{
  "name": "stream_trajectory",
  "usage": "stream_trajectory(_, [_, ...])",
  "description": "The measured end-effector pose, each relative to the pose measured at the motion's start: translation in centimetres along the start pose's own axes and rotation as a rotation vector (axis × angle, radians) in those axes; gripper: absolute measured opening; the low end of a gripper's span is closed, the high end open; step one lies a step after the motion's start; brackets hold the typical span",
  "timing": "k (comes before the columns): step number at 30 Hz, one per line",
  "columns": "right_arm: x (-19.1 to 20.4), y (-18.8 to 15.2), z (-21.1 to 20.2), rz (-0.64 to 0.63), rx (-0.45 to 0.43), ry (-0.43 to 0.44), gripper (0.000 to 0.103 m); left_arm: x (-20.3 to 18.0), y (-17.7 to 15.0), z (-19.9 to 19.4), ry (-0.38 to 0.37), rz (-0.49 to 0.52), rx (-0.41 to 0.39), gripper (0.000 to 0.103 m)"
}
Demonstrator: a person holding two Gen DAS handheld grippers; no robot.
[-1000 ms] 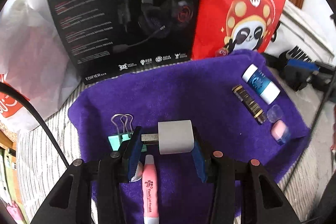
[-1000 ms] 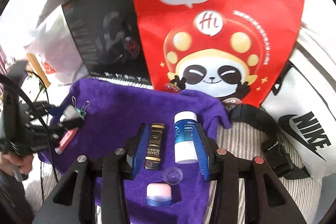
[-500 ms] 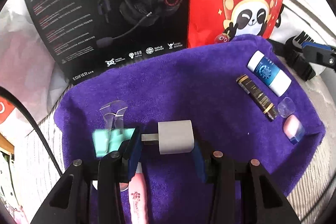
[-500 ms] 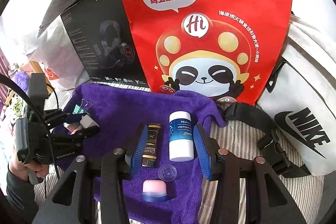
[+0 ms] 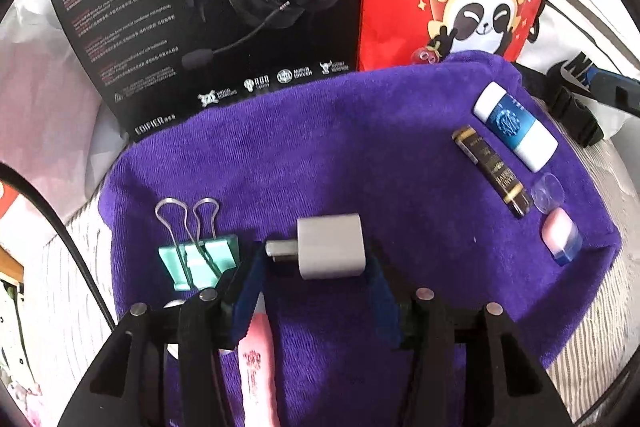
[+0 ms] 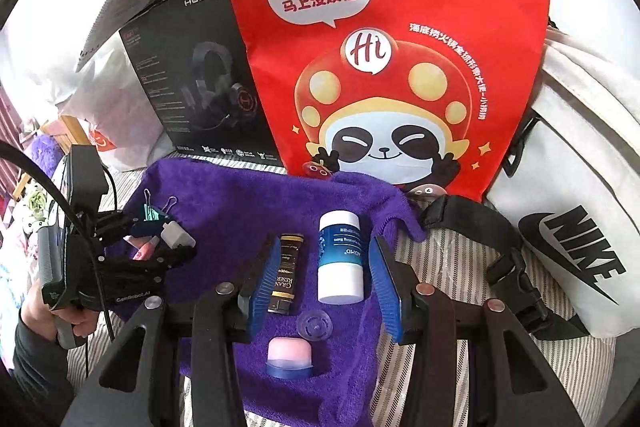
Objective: Organize rigid objects
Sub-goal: 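Lower the charger onto the towel beside the clip and open the left tool, then grasp the black rectangular box on the bedspread with the left tool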
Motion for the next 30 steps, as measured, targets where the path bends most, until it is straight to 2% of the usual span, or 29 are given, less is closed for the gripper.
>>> stream_trajectory(3, [-0.3, 0.0, -0.5, 0.005, -0.008, 0.001, 0.047, 0.0, -1.0, -0.9, 0.008, 0.001, 0.012, 0.05])
stream_trajectory(9, [-0.4, 0.1, -1.3, 0.005, -0.024, 0.0, 0.053, 0.0, -2.7, -4.5, 0.017, -0.028, -0.028, 0.05])
stream_trajectory(15, [0.0, 0.1, -1.7, -0.01, -0.018, 0.002, 0.053, -1.6, -5.1, -8.9, -0.022, -0.041, -0.076, 0.05])
stream_trajectory(20, [0.1, 0.0, -2.5, -0.024, -0.031, 0.007, 0.053, -4.1, -8.6, -8.8, -0.052, -0.057, -0.035, 0.05])
stream_trajectory(23, [-0.2, 0.0, -2.9, -0.026, -0.038, 0.006, 0.053, -5.4, -10.2, -8.4, -0.103, -0.084, -0.003, 0.05])
stream_trajectory(30, [-2.9, 0.1, -3.9, 0.046, -0.062, -0.007, 0.053, -8.3, -10.9, -7.6, -0.15, -0.067, 0.034, 0.051])
Point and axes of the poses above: each gripper's, at about its wrist camera, not at the fingertips, and z roughly the way its jaws point, x to its left, y to its top, the point moved 3 cm from there along z, roughly the way its jaws point, and after that the axes turned 2 degrees about y, right-handed, at the moved point
